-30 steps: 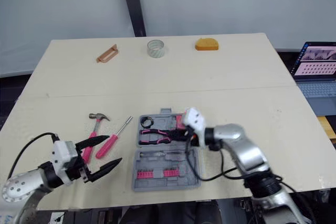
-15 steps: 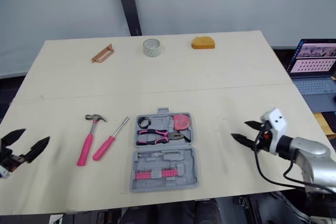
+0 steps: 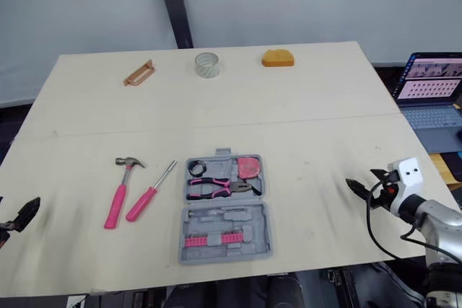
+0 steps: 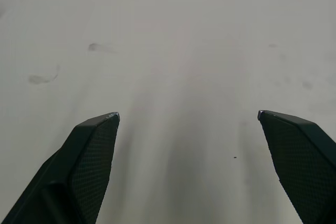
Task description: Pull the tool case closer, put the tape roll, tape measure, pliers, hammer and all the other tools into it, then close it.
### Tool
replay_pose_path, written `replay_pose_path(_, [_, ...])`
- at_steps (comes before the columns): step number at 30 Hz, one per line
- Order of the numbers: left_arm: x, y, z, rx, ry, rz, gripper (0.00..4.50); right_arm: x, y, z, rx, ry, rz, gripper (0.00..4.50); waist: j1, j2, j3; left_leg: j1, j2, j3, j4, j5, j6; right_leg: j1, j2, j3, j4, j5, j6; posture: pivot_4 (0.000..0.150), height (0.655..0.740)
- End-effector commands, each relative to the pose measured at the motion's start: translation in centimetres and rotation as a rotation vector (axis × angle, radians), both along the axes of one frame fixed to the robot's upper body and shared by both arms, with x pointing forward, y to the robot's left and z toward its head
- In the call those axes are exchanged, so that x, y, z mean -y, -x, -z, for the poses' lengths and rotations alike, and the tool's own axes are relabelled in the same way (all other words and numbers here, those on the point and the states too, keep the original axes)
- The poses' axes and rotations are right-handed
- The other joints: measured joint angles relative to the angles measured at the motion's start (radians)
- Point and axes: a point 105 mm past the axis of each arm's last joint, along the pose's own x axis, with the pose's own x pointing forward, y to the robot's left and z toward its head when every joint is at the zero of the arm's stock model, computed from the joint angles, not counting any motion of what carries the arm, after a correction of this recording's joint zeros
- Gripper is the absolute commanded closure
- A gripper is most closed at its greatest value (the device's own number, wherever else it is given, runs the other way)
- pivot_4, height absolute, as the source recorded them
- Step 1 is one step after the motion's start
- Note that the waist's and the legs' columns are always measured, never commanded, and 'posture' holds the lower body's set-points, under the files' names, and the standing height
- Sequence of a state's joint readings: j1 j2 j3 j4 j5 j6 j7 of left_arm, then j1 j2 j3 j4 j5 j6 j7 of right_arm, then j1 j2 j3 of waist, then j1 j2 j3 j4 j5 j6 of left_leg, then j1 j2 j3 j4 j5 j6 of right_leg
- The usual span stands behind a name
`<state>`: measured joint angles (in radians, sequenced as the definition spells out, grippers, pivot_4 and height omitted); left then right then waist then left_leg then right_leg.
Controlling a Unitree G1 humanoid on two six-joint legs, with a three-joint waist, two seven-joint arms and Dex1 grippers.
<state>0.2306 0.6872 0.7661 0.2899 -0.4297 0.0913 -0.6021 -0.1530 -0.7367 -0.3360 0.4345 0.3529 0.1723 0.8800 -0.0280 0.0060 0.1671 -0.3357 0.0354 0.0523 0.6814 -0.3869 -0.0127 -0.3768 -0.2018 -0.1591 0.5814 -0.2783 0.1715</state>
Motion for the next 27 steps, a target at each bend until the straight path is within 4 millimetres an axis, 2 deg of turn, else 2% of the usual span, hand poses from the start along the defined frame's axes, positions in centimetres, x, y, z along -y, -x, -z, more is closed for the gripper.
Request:
replay_pose_path(1, [0.3,-0.2,-0.7,0.023,-0.013,0.001,0.0,0.4,-0.4,-1.5,0.061,0.01,0.003,0.03,0.0,0.0,0.0,0.0,0.0,0.0,0.0,0.0,0.0,0.0,0.0,0.0,0.0,0.0,0.0,0.15,0.74])
replay_pose_path(3, [1.1,-0.6,-0.7,0.028,0.004,0.022,0.0,-0.7,-0.7,-2.2,0.079,-0.001,-0.048,0.03,0.0,0.0,0.0,0.0,0.0,0.0,0.0,0.0,0.0,0.0,0.0,0.0,0.0,0.0,0.0,0.15,0.74])
replay_pose_path(5, [2.1,-1.3,-0.9,0.044,0.032,0.04,0.0,-3.0,-1.0,-3.6,0.098,-0.041,-0.142,0.03,0.001,0.001,0.001,0.0,0.0,0.0,0.0,0.0,0.0,0.0,0.0,0.0,0.0,0.0,0.0,0.15,0.74])
replay_pose_path(12, [8.0,-4.5,-0.6,-0.012,0.07,0.14,0.0,-14.5,-0.4,-8.4,0.139,-0.077,-0.619,0.03,0.003,0.001,0.001,0.0,0.001,0.0,0.001,0.0,0.0,0.0,0.0,0.0,0.001,0.0,0.0,0.15,0.74])
replay_pose_path(16, [10.7,-6.5,-0.8,-0.038,0.076,0.167,0.0,-19.4,0.1,-9.8,0.166,-0.052,-0.824,0.03,0.006,0.0,0.001,0.0,0.001,-0.001,0.001,0.0,0.0,0.0,0.0,0.0,0.002,0.0,0.0,0.15,0.74])
replay_pose_path(21, [12.6,-8.5,-0.3,-0.108,0.072,0.166,0.0,-23.3,-0.2,-10.8,0.213,-0.024,-0.951,0.03,0.012,0.0,0.001,0.0,0.0,-0.001,0.002,0.0,0.0,0.0,0.0,0.0,0.002,0.0,0.0,0.15,0.74])
replay_pose_path(24, [13.6,-9.7,0.2,-0.15,0.051,0.181,0.0,-24.7,-0.5,-11.4,0.244,-0.016,-0.98,0.03,0.014,0.0,0.001,0.0,0.0,-0.001,0.002,0.0,-0.001,0.0,0.0,0.0,0.002,0.0,0.0,0.15,0.74])
replay_pose_path(27, [13.4,-10.5,0.8,-0.175,0.046,0.142,0.0,-25.7,-0.5,-11.9,0.272,-0.005,-1.008,0.03,0.015,0.0,0.001,0.0,0.0,-0.001,0.002,0.0,-0.001,0.0,0.001,0.0,0.002,0.0,0.0,0.15,0.74])
